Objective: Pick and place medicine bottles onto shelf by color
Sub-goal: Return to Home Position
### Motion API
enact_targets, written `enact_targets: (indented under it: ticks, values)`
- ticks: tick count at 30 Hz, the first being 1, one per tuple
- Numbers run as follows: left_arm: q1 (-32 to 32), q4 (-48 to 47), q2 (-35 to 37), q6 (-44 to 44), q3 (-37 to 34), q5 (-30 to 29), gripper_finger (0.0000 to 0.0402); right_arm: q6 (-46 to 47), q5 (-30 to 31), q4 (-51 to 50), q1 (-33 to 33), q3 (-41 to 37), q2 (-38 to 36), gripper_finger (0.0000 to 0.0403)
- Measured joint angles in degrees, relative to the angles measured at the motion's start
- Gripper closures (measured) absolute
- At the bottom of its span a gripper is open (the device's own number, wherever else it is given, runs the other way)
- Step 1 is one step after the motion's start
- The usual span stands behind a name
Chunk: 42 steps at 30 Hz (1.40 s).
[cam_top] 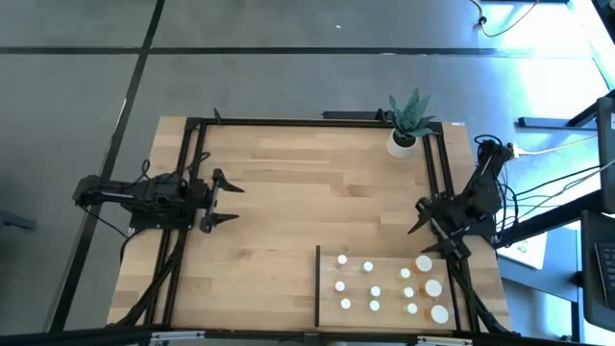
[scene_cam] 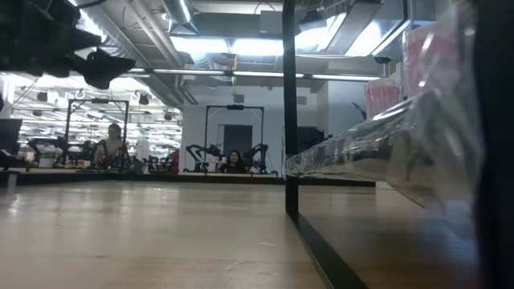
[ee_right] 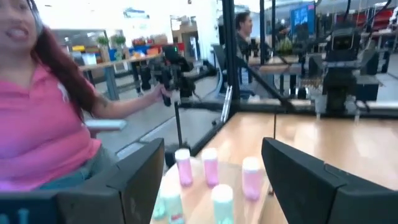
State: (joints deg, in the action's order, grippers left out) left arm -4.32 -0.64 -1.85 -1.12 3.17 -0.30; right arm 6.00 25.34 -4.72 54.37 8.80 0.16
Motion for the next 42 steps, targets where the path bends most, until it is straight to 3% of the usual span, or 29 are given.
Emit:
enact_targets:
  ticks: [9,15,29,42]
  values:
    - [0.00,1.89,-0.07,1.07,-2.73,-0.02,0.0049,5.51,-3.77,1.19,0.00,-5.96,0.11,0.0131]
    - [0.02,1.50,-0.05,7.95,-2.73,-0.91,0.0049,1.91,-8.59,2.33,0.00,-6.27,0.46,0.0131]
    - [0.00,1.42,-0.02,7.75,-2.73,-0.92,0.0049,-11.06,-3.90,2.43,0.00,-6.27,0.46,0.0131]
    - [0.00,1.36,-0.02,7.75,-2.70,-0.92,0.0049,-6.24,-3.98,2.46,0.00,-6.27,0.46,0.0131]
